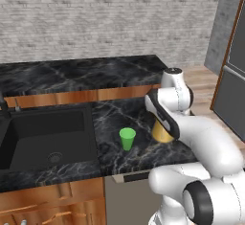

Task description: Place the pitcher and cup on the dining counter for serving.

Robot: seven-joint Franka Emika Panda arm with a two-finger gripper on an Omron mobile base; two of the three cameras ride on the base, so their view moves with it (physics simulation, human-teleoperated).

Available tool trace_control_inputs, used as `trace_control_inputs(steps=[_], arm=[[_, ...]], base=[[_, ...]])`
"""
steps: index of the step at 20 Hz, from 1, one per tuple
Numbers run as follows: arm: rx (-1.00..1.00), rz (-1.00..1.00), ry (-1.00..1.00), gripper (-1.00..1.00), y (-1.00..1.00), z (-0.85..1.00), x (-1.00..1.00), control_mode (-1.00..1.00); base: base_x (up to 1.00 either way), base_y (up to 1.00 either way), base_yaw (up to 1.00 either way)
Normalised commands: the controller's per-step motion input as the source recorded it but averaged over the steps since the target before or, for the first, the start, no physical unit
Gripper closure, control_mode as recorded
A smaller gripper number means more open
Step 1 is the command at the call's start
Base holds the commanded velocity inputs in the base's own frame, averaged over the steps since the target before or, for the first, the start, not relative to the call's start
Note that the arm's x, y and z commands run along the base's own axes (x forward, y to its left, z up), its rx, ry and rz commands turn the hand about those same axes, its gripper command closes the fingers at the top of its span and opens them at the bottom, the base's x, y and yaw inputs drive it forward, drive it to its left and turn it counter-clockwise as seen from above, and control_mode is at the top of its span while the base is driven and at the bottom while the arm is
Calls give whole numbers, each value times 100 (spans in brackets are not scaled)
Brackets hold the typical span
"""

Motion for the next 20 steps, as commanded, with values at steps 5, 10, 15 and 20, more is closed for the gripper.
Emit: trace_control_inputs(steps=[5, 10, 15, 20], arm=[[-2, 0, 5, -100, 0, -32, 18, -100], [0, 0, 2, -100, 0, -20, 16, -100], [0, 0, 1, -100, -1, -13, 15, -100], [0, 0, 0, -100, -7, -12, 12, -100]], base=[[0, 0, 0], [0, 0, 0], [0, 0, 0], [0, 0, 0]])
